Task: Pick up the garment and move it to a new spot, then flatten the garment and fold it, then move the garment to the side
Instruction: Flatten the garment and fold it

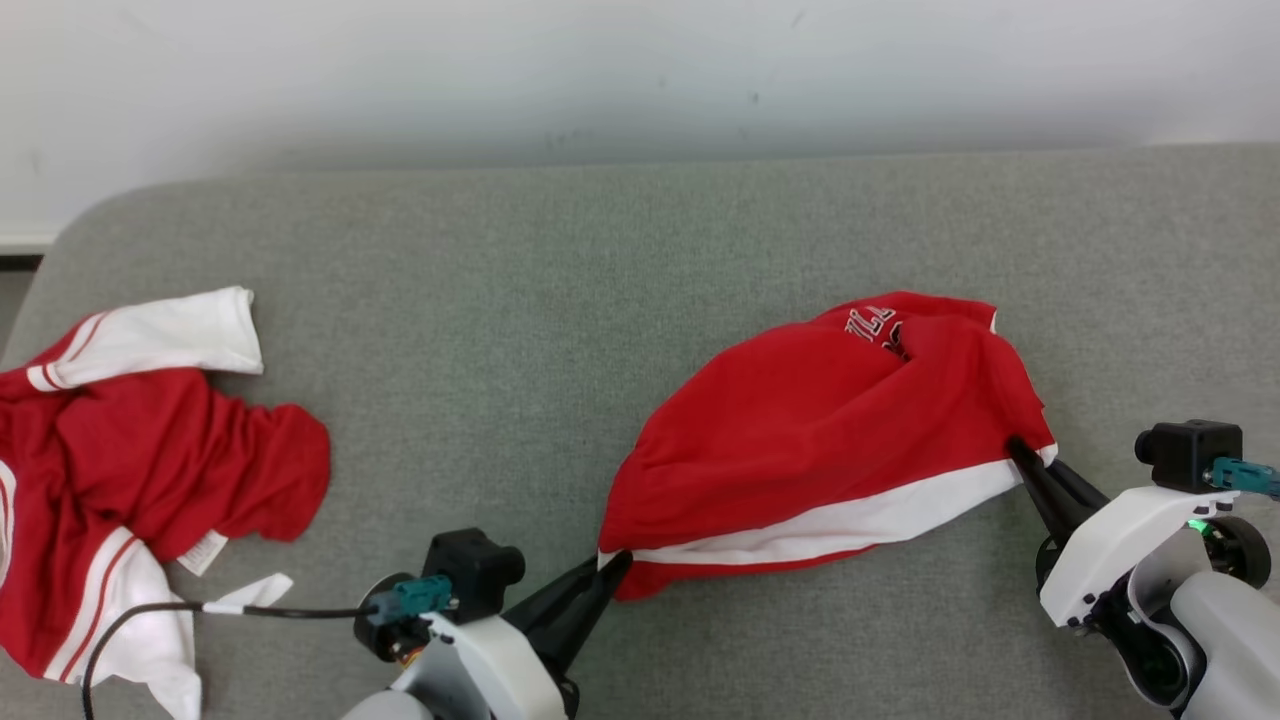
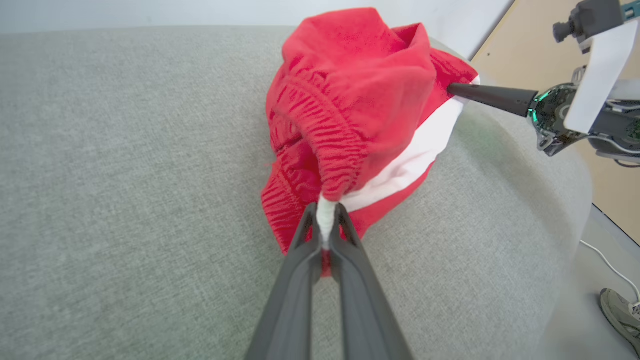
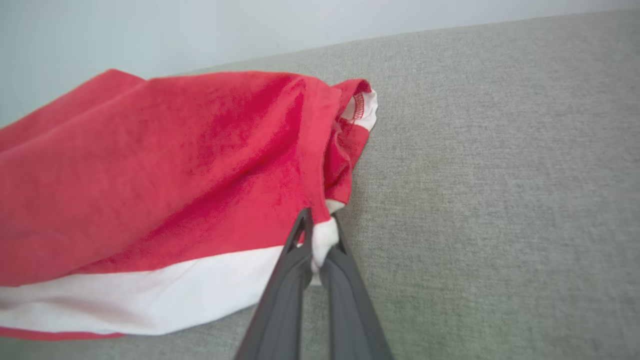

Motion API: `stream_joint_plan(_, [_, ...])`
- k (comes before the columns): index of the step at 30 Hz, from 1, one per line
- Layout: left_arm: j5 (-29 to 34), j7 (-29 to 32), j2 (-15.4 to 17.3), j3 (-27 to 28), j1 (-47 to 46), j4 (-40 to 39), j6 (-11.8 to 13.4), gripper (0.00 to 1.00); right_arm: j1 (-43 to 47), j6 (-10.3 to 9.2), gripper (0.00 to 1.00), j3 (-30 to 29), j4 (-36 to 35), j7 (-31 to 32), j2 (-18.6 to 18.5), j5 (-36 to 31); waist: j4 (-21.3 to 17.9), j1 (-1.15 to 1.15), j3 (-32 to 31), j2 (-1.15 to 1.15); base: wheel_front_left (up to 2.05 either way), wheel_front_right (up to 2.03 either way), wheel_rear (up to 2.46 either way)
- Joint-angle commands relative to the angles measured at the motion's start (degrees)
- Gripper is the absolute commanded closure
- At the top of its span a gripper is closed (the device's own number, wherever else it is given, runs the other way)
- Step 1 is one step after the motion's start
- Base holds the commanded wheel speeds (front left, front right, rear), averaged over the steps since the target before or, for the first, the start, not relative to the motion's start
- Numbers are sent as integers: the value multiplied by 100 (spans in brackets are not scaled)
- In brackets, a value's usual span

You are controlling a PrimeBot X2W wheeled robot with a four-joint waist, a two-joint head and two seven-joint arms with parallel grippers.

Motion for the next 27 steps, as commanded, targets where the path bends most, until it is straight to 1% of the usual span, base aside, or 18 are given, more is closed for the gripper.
stream_joint_plan(1, [-114,-48,61,64,122,-97,47,100,152,-10,100,-24,-196,-106,-64,267,-13,0,-210,0,0,0,0])
stream_joint_plan(3, [-163,-49,115,117,158,-213,61,100,254,-10,100,-64,-450,-131,-156,565,-32,0,-324,0,0,0,0])
stream_joint_plan(4, [-163,-49,115,117,158,-213,61,100,254,-10,100,-64,-450,-131,-156,565,-32,0,-324,0,0,0,0])
stream_joint_plan(8, [-226,96,264,221,-19,-472,56,100,306,-10,100,-163,-1026,-39,-328,1105,-87,0,-442,0,0,0,0])
stream_joint_plan(11, [-310,287,392,330,-359,-592,19,100,153,-10,100,-280,-1384,78,-445,1450,-150,0,-398,0,0,0,0])
stream_joint_plan(14, [-376,559,569,440,-931,-522,-24,100,-170,-10,100,-365,-1570,294,-441,1668,-225,0,-200,0,0,0,0])
stream_joint_plan(15, [-467,670,583,461,-1148,-445,-46,100,-321,-10,100,-415,-1584,372,-419,1744,-249,0,-112,0,0,0,0])
stream_joint_plan(20, [-911,1285,757,540,-2537,178,-94,100,-1427,-10,100,-689,-1300,755,-198,1997,-412,0,542,0,0,0,0])
stream_joint_plan(24, [-1462,1684,799,455,-3659,784,-89,100,-2476,-10,100,-898,-747,959,28,2051,-496,0,1031,0,0,0,0])
stream_joint_plan(27, [-1918,1855,786,475,-4411,1220,-87,100,-3172,-10,100,-1076,-337,953,217,2090,-531,0,1312,0,0,0,0])
